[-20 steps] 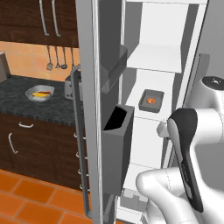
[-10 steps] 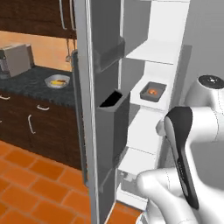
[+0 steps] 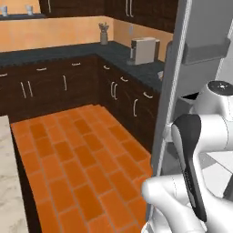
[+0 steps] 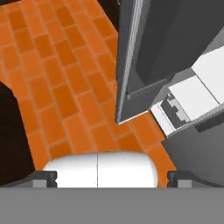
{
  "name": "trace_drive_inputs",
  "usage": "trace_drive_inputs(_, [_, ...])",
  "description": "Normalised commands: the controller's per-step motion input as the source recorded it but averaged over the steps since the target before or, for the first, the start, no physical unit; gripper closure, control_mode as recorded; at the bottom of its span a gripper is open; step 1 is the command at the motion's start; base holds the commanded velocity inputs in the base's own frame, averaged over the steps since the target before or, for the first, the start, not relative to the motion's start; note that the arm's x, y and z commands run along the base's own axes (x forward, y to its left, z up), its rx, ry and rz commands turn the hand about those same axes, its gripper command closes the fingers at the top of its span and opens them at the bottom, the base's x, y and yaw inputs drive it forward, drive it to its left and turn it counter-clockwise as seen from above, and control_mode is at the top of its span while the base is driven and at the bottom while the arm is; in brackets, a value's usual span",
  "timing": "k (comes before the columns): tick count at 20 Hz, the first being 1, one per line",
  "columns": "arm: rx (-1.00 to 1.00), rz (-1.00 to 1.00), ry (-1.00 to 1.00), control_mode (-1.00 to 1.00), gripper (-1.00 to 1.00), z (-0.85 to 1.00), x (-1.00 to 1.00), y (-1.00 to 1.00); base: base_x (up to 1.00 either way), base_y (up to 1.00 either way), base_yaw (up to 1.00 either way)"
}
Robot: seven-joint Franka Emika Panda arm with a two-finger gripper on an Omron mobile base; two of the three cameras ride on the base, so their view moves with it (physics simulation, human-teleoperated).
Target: Take the meat container that has the shrimp and place it on the second highest rack of the freezer. Then take the vegetable container that has the carrot and corn and place it on the highest rack of the freezer.
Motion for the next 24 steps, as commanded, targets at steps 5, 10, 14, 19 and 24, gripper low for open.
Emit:
trace_drive_inputs(5, [0.00, 0.00, 0.00, 1.00, -1.00, 0.00, 0.00, 0.00, 0.19, 0.75, 0.53])
trace_drive_inputs(10, [0.00, 0.00, 0.00, 1.00, -1.00, 0.00, 0.00, 0.00, 0.95, 0.38, 0.00])
trace_drive_inputs(14, [0.00, 0.00, 0.00, 1.00, -1.00, 0.00, 0.00, 0.00, 1.00, 0.02, 0.00])
trace_drive_inputs(19, [0.00, 0.00, 0.00, 1.00, -1.00, 0.00, 0.00, 0.00, 1.00, 0.01, 0.00])
trace_drive_inputs(24, [0.00, 0.00, 0.00, 1.00, -1.00, 0.00, 0.00, 0.00, 1.00, 0.00, 0.00])
